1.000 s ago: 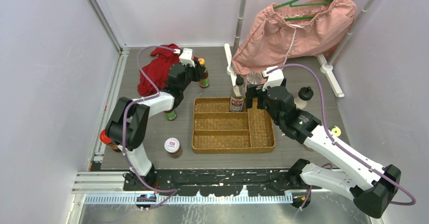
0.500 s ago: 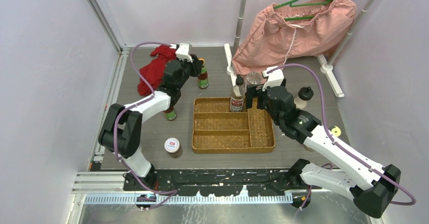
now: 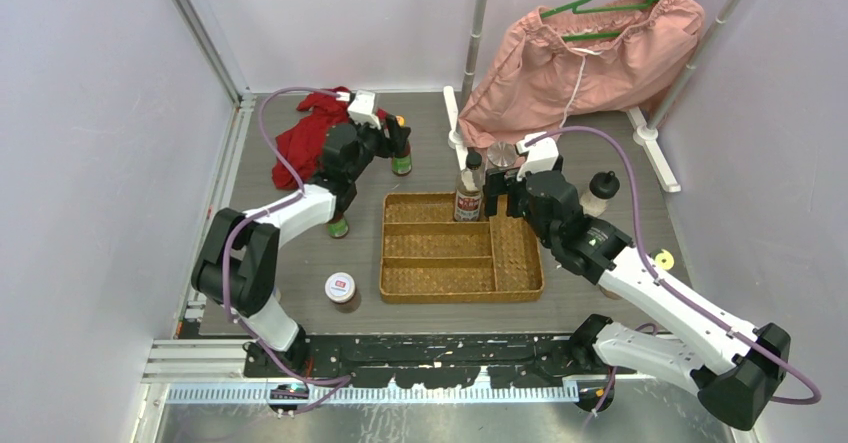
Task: Organize the condiment bottles
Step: Pick up the bottle from the center of the board.
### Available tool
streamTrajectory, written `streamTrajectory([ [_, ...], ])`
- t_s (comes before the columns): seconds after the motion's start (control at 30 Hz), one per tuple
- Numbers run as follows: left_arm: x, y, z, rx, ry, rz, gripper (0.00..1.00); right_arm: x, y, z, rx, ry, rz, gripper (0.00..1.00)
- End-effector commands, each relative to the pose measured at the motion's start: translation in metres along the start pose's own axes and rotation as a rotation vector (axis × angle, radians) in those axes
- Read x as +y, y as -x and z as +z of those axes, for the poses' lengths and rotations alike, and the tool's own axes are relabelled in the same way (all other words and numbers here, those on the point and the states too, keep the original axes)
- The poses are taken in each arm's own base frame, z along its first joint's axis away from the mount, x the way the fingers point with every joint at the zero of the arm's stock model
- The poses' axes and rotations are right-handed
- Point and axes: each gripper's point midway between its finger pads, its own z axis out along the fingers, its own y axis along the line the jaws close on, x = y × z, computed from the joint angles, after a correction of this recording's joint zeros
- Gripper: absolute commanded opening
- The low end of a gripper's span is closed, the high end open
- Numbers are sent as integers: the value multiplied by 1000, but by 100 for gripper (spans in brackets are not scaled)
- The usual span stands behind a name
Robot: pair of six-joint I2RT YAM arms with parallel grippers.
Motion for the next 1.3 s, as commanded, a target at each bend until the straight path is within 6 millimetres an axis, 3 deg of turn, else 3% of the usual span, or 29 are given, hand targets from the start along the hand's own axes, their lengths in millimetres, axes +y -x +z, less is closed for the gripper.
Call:
streamTrajectory([
  [0.0,-2,11,-2,-55,-20,9,65,5,6,5,-23,13,23,100],
  [0.13,3,-3,15,-53,-16,21,65,6,5,6,-15,14,20,100],
  [0.4,6,-11,46,-67,-24,12,65,3,7,8,-6,-4,-7,100],
  [0.53,7,-12,51,-73,-24,9,64,3,2,10,8,-6,-14,100],
  [0.77,7,4,50,-104,-18,20,64,6,-3,14,18,0,-14,100],
  [0.83,9,6,49,-110,-8,22,60,6,-3,14,18,1,-12,100],
  [0.97,13,4,50,-108,8,23,41,6,-4,14,19,2,-14,100],
  [1.1,14,5,48,-113,14,21,29,6,-4,14,21,3,-14,100],
  [1.27,11,16,45,-122,3,32,27,8,-4,15,22,7,-11,100],
])
